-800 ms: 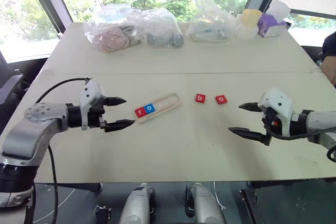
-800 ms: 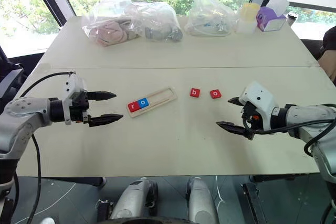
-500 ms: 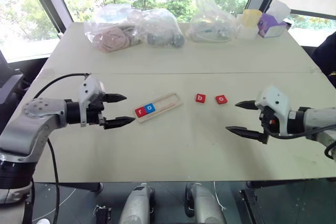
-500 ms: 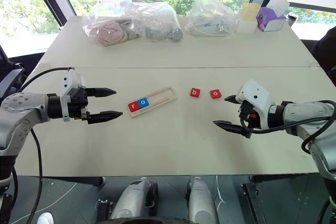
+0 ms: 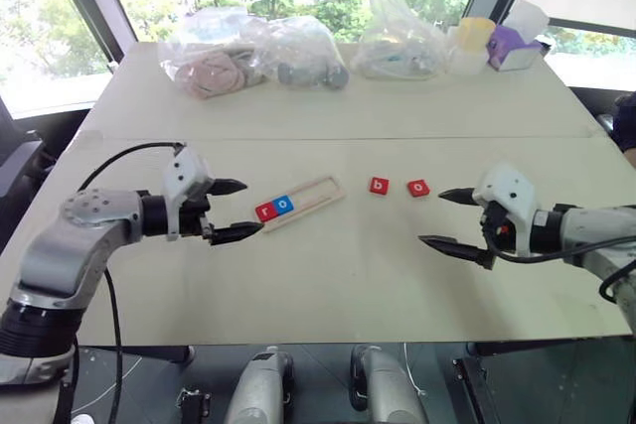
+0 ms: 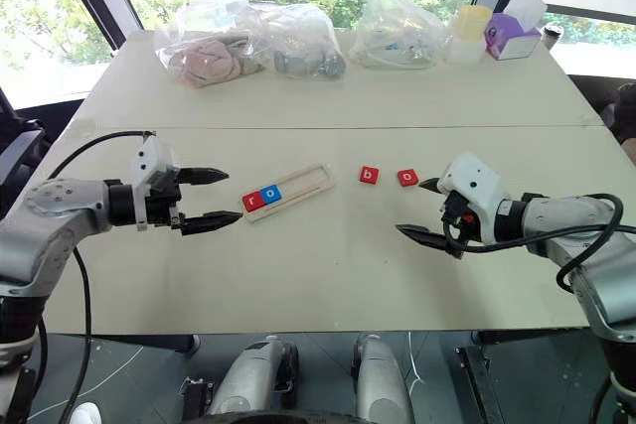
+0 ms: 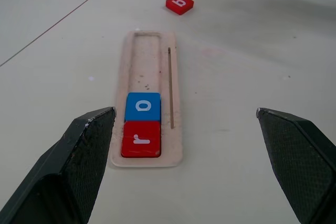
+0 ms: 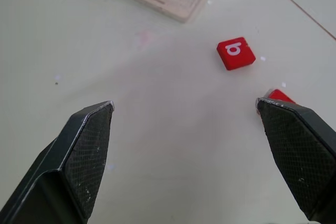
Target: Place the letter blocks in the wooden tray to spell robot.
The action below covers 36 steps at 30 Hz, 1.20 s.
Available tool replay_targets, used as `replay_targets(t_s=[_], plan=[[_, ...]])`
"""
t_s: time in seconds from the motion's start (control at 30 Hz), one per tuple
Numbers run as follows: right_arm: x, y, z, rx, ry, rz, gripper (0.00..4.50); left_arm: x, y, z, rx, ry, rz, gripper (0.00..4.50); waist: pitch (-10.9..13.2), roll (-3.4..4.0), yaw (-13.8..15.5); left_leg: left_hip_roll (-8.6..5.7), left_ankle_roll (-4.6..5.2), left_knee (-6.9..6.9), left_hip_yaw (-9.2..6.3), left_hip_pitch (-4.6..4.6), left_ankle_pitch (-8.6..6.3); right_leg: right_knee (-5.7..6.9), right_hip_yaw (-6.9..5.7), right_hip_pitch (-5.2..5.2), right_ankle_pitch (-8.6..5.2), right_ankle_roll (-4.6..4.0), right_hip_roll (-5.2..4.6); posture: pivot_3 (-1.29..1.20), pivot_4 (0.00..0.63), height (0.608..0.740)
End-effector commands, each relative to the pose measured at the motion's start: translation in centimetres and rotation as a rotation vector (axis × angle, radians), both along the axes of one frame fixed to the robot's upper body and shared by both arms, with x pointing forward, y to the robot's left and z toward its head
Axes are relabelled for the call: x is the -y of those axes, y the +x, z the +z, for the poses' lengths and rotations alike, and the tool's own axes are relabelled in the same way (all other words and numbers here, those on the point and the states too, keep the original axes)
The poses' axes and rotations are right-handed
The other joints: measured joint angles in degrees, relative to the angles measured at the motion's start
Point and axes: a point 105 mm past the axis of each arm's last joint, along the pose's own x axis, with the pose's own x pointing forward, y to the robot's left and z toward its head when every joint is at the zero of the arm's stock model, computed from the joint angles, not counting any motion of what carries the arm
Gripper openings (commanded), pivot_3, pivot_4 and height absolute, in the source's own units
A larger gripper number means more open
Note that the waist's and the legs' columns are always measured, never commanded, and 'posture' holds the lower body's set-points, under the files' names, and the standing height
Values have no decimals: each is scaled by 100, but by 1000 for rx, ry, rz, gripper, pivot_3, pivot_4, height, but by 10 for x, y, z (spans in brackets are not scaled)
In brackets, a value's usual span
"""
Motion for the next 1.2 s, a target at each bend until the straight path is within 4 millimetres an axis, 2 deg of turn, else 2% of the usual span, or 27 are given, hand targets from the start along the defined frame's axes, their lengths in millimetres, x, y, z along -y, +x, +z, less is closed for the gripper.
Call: replay_targets(t_s=[0.03,0.37,0.6,0.8,1.2], plan=[[-7,4,2,46,5,2,4475,-4,8,-5,58,24,48,4500,0,0,-3,0,0,0,0,2,0,1,0,1,0,0,0,0,150,740],[-19,1,-7,50,46,-15,4475,7,32,-40,52,-51,127,4500,-1,-2,10,0,1,8,1,2,0,4,1,6,1,0,0,0,150,740],[-20,-4,-10,49,51,-35,4475,7,44,-50,33,-66,126,4500,-1,-2,5,0,1,10,1,5,1,9,0,6,2,0,0,0,150,740],[-22,-8,-12,44,50,-41,4475,8,46,-62,19,-35,88,4500,-1,-2,4,0,1,10,1,7,1,9,0,8,2,0,0,0,150,740],[-28,-12,-15,35,50,-39,4475,13,40,-69,0,-7,16,4500,-2,-3,4,0,1,14,-1,10,1,8,0,13,2,0,-1,0,150,740]])
